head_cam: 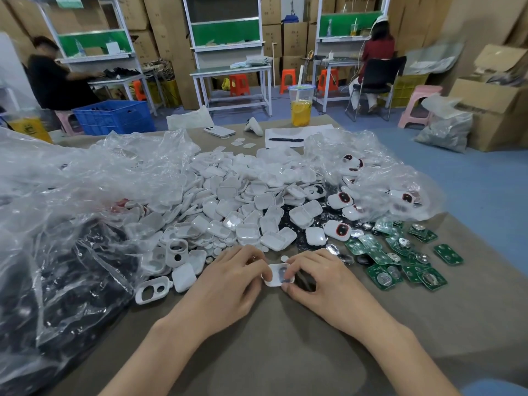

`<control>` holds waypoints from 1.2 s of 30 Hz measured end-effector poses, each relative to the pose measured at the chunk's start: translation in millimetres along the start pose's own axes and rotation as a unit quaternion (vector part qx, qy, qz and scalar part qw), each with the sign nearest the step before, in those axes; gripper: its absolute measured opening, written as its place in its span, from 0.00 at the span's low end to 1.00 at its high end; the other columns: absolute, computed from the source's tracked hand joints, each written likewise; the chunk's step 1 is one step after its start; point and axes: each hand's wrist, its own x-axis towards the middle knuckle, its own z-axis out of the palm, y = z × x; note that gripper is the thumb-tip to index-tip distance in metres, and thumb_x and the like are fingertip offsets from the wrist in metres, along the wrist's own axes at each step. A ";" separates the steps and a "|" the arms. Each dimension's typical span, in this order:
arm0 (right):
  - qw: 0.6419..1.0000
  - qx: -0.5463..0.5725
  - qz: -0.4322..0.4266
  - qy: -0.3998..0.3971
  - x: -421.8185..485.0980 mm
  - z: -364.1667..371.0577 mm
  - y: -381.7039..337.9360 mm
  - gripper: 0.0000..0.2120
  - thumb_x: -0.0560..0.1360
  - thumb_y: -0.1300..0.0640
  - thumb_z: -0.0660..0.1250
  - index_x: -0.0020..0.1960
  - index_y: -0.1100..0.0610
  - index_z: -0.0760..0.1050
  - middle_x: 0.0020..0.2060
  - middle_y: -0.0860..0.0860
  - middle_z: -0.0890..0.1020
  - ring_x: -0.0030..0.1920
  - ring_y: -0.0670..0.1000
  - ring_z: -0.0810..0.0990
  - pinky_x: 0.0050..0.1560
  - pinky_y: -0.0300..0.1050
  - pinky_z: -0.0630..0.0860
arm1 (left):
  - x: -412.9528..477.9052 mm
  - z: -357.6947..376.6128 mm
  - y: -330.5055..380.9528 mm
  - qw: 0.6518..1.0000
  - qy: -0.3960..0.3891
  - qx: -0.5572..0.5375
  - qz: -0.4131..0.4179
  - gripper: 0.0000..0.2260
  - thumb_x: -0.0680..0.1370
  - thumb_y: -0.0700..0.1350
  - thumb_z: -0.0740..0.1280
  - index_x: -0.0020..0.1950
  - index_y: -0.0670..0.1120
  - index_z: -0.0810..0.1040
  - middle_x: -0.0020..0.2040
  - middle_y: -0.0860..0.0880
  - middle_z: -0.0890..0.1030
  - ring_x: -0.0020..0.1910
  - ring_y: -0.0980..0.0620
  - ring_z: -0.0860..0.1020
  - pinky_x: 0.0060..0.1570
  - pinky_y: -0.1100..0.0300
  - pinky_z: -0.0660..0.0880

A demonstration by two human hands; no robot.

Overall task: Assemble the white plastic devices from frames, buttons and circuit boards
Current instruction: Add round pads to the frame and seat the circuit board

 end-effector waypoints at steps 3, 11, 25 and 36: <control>1.000 0.007 0.000 0.003 0.7 0.7 0.4 0.05 0.74 0.45 0.71 0.46 0.45 0.79 0.52 0.33 0.78 0.58 0.42 0.73 0.62 0.47 0.72 | 3.0 -0.2 -0.4 1.000 -0.005 0.011 0.001 0.07 0.78 0.40 0.66 0.50 0.52 0.80 0.56 0.55 0.77 0.55 0.51 0.76 0.55 0.59 0.72; 1.000 0.007 0.005 -0.003 0.0 0.1 0.9 0.06 0.74 0.43 0.69 0.47 0.44 0.78 0.54 0.33 0.79 0.60 0.39 0.71 0.63 0.45 0.70 | -7.4 -6.1 -4.2 0.997 0.034 -0.023 -0.062 0.09 0.79 0.39 0.66 0.55 0.50 0.81 0.55 0.57 0.78 0.56 0.57 0.74 0.59 0.62 0.70; 1.000 -0.013 0.008 -0.013 0.4 -2.4 -2.5 0.07 0.76 0.43 0.68 0.53 0.42 0.75 0.50 0.31 0.76 0.57 0.37 0.69 0.59 0.35 0.66 | -5.0 -8.7 -12.6 0.991 0.002 0.003 -0.136 0.10 0.80 0.56 0.66 0.58 0.53 0.77 0.52 0.61 0.78 0.55 0.58 0.74 0.53 0.67 0.66; 0.995 0.070 0.056 0.037 2.0 -7.5 -0.9 0.11 0.77 0.39 0.65 0.59 0.34 0.72 0.56 0.21 0.68 0.61 0.33 0.70 0.54 0.22 0.65 | 8.0 -0.3 -6.8 0.859 0.133 -0.384 -0.312 0.09 0.81 0.43 0.68 0.48 0.57 0.84 0.42 0.56 0.87 0.38 0.57 0.85 0.41 0.68 0.77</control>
